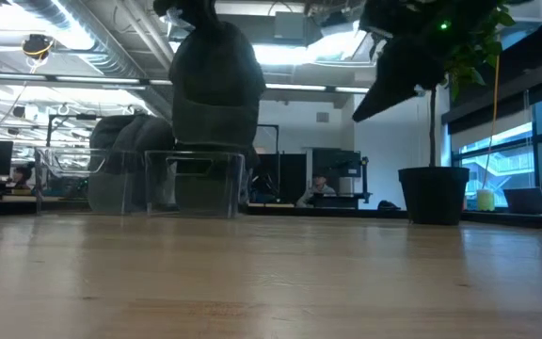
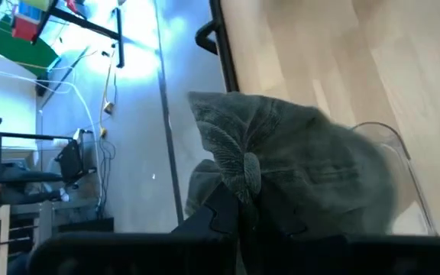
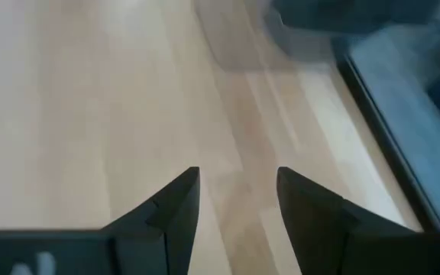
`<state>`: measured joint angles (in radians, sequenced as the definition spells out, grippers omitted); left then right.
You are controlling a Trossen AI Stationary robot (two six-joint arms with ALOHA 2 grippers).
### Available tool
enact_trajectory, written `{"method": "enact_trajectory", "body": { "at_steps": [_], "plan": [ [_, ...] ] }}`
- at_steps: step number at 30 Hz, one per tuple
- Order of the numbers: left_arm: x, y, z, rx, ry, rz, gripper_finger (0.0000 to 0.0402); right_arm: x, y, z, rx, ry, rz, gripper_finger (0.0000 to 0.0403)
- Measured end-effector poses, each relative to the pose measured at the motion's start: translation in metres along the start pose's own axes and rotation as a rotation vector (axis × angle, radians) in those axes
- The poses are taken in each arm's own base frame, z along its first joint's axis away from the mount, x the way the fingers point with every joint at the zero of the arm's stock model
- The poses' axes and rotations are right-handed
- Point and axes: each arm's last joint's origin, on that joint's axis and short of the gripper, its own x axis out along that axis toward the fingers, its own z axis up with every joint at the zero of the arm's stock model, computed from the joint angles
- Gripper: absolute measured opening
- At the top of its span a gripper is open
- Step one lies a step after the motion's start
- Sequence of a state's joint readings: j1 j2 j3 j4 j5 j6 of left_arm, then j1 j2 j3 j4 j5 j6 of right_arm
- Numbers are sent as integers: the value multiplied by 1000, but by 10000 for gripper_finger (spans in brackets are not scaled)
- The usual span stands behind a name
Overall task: Pick & Place hat
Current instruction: Put the black cap into the right transparent bin
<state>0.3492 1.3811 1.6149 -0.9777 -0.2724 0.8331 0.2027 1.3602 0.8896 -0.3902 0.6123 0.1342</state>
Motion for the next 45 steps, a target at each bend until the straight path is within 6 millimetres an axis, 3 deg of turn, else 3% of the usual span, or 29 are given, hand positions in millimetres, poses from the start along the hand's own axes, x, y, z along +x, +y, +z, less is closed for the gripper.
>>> {"method": "enact_trajectory", "body": {
  "at_steps": [8, 14, 34, 45],
  "plan": [
    [4, -4, -2, 4, 26, -34, 14, -21, -21, -29, 98, -310, 77, 177],
    [18, -7, -11, -2, 91, -26, 14, -22, -24, -52, 160, -417, 118, 177],
    [77, -11, -42, 62, 138, 56, 14, -25, -27, -52, 157, -453, 123, 177],
    [93, -10, -61, 0, 141, 69, 15, -25, -27, -52, 143, -456, 118, 177]
  ]
}}
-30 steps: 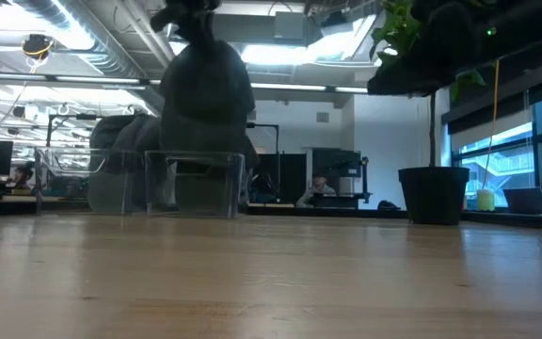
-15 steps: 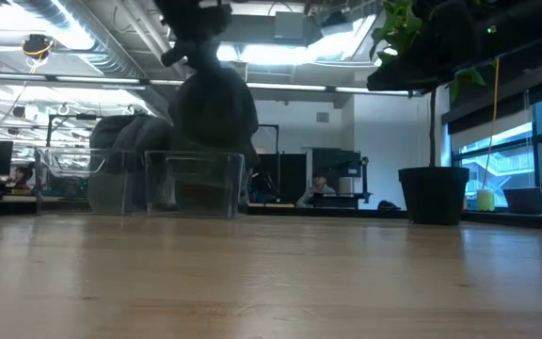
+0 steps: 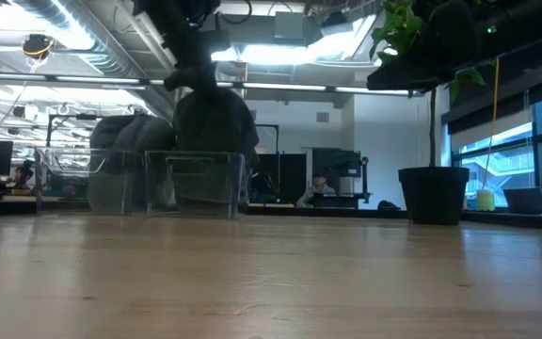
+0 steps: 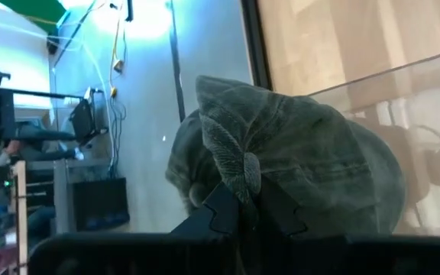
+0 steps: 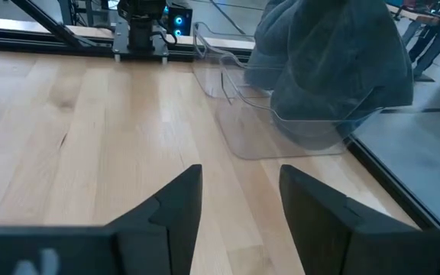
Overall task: Pick & Place hat
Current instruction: Put the black cap into the right transparent bin
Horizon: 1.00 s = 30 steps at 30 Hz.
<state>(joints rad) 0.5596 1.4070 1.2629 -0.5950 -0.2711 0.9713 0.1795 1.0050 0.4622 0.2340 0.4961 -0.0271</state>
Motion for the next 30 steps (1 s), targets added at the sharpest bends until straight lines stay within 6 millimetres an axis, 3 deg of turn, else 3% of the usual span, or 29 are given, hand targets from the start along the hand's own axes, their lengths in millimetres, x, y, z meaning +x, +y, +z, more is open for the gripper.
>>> {"method": "enact_trajectory", "body": {
  "at_steps": [13, 22, 30],
  "plan": [
    [5, 4, -7, -121, -36, -50, 16, 0, 0, 0, -3, 0, 0, 177],
    [32, -3, -9, -111, 87, -51, 17, 0, 0, 0, -3, 0, 1, 177],
    [36, -2, -10, -98, 162, -5, 23, 0, 0, 0, -8, 0, 1, 177]
  ]
}}
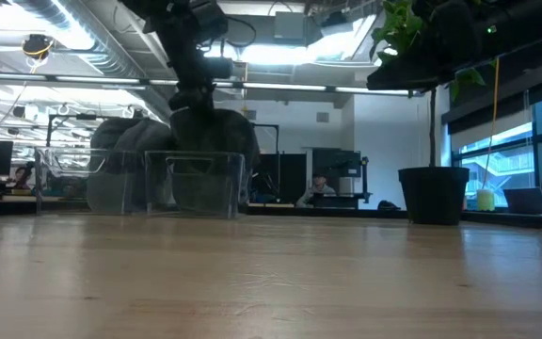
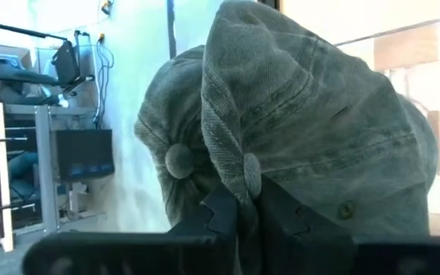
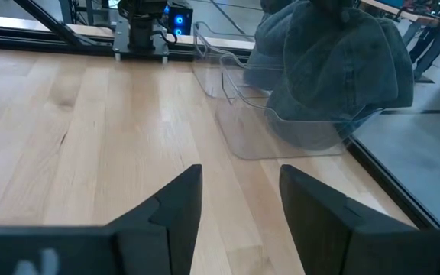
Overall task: Pick & Place hat
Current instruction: Put the black cap into the right transparent bin
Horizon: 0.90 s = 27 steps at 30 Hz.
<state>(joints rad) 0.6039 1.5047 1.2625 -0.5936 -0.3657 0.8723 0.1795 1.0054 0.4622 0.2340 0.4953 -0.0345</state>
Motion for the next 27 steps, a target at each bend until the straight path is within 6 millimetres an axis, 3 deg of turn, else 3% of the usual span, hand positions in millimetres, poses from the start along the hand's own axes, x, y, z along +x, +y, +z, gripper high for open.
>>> {"method": "enact_trajectory", "body": {
  "at_steps": [8, 19, 27],
  "plan": [
    [0, 0, 0, -2, 14, 12, 66, 0, 0, 0, 0, 0, 0, 177],
    [-2, 2, -3, -48, 81, 63, 175, 0, 0, 0, -1, 0, 0, 177],
    [-26, 9, -7, -90, 1, 87, 189, 0, 0, 0, 0, 0, 0, 177]
  ]
}}
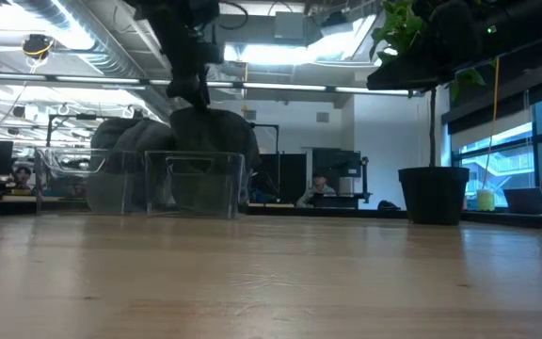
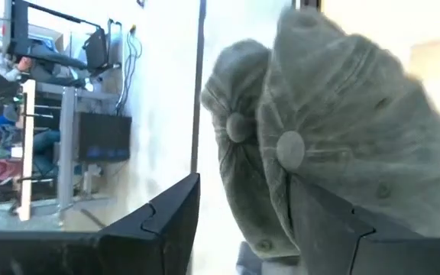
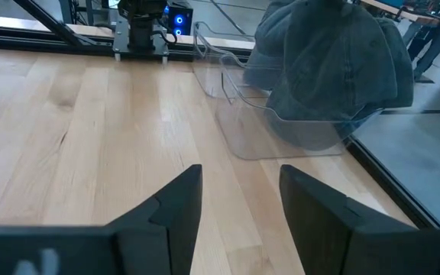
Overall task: Pick & Place hat
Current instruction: Put the black cap into the right transparent bin, then return to Home Position
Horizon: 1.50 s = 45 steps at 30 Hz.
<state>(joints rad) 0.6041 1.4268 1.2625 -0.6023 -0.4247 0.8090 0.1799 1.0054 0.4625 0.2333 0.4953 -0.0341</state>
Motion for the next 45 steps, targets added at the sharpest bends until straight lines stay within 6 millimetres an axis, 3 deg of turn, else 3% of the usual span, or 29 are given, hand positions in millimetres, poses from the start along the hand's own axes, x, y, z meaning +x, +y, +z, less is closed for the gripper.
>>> {"method": "enact_trajectory", "body": {
  "at_steps": [4, 10, 14, 17, 20, 25, 30, 36, 45],
  "plan": [
    [-18, 6, -4, -100, -91, -31, 189, 0, 0, 0, -3, 0, -5, 177],
    [-47, 20, -24, -334, -303, -226, 189, 0, -2, 0, -86, 8, -77, 177],
    [-63, 27, -38, -561, -409, -404, 189, 0, 1, -5, -5, 46, 80, 177],
    [-79, 21, -43, -521, -518, -572, 189, 0, -3, -6, 24, 39, 94, 177],
    [-97, 11, -46, -500, -680, -671, 189, -6, -8, -7, 59, 16, 135, 177],
    [-108, -22, -67, -576, -835, -647, 189, -24, -16, -21, 131, -46, 164, 177],
    [-107, -60, -93, -685, -949, -643, 189, -38, -20, -44, 207, -83, 193, 177],
    [-102, -96, -121, -738, -999, -644, 189, -48, -25, -54, 211, -178, 198, 177],
    [-107, -125, -151, -830, -1093, -589, 189, -57, -27, -72, 280, -221, 252, 177]
  ]
}}
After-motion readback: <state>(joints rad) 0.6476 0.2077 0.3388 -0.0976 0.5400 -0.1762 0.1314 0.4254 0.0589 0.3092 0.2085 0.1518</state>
